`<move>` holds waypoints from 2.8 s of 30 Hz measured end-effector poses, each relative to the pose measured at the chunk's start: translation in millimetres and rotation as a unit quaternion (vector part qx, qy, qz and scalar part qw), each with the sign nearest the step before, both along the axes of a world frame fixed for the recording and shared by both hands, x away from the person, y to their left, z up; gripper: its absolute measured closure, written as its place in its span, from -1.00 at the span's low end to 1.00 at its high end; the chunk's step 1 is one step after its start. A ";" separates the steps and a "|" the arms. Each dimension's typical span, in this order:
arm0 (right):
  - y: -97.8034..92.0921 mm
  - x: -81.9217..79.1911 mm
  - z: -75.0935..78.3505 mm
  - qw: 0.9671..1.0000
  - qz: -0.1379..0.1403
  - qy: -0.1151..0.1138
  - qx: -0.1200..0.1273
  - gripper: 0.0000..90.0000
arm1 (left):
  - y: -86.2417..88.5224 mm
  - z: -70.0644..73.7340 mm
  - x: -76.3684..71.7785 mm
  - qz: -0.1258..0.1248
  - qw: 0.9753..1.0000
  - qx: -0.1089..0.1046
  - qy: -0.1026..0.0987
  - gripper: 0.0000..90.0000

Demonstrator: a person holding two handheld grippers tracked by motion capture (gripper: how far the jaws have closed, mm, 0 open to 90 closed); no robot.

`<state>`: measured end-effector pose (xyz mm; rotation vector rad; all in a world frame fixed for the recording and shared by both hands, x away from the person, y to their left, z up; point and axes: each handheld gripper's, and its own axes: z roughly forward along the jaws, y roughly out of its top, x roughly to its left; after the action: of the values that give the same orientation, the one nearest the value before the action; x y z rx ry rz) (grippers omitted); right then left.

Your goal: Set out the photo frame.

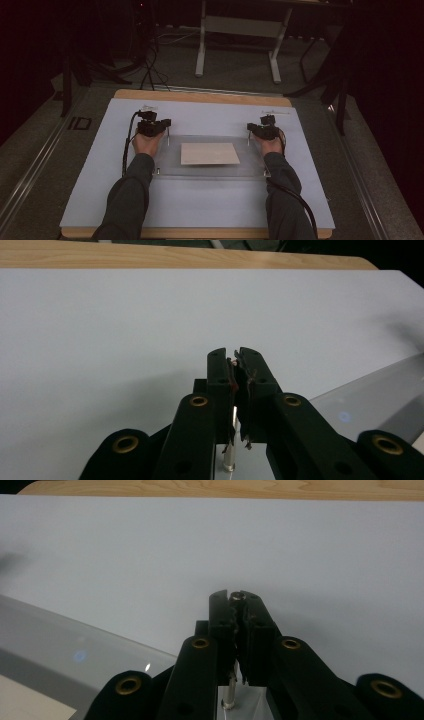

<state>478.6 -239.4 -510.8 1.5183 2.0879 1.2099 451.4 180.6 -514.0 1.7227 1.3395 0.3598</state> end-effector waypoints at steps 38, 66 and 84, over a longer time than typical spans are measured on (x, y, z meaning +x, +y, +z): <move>0.1 9.1 0.6 0.999 -0.018 0.035 0.022 0.90 | 29.9 -1.1 -30.7 -0.046 0.997 0.009 -0.059 0.33; -0.6 10.2 0.6 0.999 -0.019 0.042 0.027 0.90 | 36.3 -24.3 -63.8 -0.100 0.987 0.107 -0.067 0.17; -1.0 11.2 0.6 0.998 -0.017 0.044 0.028 0.90 | 14.0 -22.7 -73.3 -0.153 0.973 0.126 -0.117 0.01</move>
<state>489.7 -240.4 -510.3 1.6545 2.0903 1.2203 378.1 194.5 -536.7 1.9907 0.8709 0.5545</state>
